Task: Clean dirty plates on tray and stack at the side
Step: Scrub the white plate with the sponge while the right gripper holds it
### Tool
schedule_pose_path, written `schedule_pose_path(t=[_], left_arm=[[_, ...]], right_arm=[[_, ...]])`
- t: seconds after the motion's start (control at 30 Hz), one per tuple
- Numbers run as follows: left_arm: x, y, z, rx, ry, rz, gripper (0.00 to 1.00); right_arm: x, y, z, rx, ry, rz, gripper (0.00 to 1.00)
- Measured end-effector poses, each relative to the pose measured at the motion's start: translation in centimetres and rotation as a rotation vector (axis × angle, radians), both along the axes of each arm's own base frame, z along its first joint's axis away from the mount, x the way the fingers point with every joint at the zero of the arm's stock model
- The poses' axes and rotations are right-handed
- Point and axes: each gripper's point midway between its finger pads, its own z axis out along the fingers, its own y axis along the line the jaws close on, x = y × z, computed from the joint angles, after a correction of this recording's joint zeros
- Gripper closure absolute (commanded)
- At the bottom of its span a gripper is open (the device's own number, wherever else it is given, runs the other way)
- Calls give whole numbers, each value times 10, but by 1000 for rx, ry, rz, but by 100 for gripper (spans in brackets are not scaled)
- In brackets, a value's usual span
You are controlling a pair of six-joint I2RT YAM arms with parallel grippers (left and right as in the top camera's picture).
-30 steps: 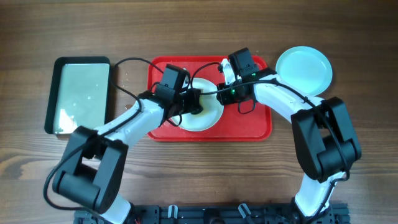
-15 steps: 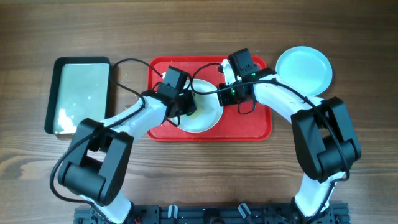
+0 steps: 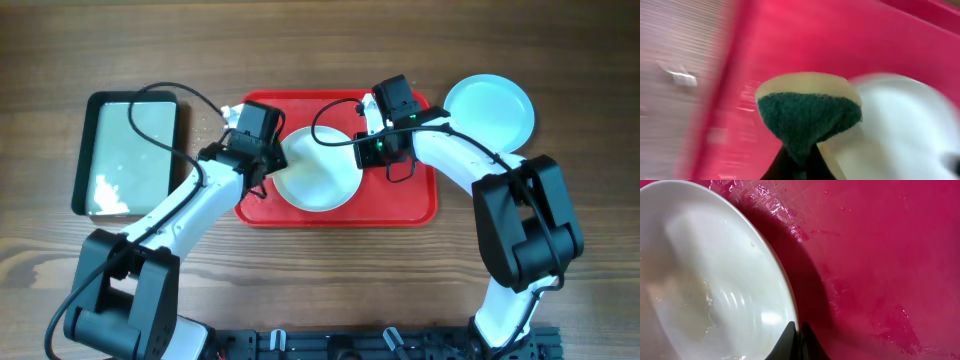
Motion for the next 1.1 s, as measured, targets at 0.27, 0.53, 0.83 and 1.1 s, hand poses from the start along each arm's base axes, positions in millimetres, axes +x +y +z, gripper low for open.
schedule_pose_path(t=[0.27, 0.53, 0.83, 1.1], left_arm=[[-16, -81, 9, -281, 30, -229, 96], [-18, -67, -46, -172, 130, -178, 96], [-10, 0, -30, 50, 87, -8, 96], [5, 29, 63, 20, -163, 90, 96]], right_arm=[[1, 0, 0, 0, -5, -1, 96], [-1, -1, 0, -3, 4, -1, 96], [-5, 6, 0, 8, 12, 17, 96], [5, 8, 18, -35, -58, 109, 95]])
